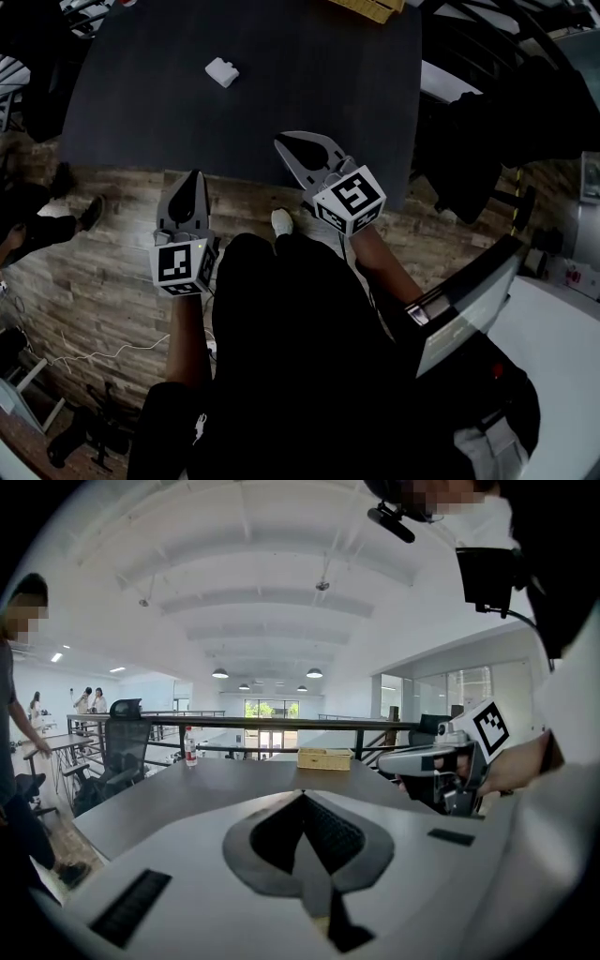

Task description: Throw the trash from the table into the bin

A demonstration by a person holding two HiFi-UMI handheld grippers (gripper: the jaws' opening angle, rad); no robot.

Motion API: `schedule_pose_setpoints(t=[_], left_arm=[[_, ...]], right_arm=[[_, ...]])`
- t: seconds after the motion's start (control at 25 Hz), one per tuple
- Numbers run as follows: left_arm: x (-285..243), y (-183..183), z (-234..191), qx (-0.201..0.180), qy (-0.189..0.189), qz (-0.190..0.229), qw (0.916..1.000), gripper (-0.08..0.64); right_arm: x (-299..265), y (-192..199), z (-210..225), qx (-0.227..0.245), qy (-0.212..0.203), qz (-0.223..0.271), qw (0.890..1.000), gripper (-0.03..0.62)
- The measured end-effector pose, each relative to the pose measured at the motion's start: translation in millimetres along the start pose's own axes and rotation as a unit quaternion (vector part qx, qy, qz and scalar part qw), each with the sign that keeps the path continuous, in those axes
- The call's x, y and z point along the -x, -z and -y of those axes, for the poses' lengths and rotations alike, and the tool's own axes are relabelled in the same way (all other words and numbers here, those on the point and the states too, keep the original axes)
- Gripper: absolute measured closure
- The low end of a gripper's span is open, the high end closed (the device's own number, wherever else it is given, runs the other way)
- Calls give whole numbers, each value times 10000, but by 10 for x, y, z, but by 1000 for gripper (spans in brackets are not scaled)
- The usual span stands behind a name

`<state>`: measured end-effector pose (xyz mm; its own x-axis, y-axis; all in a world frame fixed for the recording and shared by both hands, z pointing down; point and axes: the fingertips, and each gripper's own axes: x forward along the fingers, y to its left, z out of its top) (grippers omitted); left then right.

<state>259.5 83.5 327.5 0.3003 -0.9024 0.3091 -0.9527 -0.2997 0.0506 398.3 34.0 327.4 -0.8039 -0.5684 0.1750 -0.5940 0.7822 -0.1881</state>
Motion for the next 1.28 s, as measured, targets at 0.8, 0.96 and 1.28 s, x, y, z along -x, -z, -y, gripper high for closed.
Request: schedule_pose_setpoints(t=[0.8,0.96,1.28], left_arm=[[-957,63,-664,-26,396,-274,9988,551],[-1190,107,-825,-32,606,-328,9976,551],[-1703,274,-1063,44,969,-483,9941,549]], right_arm=[[-1207,228,556,-39,384,-336,9987,586],[-1506,398,758,-94,722,-474,9962,586],[-1977,710,1210,-72,1200,-818,9894,584]])
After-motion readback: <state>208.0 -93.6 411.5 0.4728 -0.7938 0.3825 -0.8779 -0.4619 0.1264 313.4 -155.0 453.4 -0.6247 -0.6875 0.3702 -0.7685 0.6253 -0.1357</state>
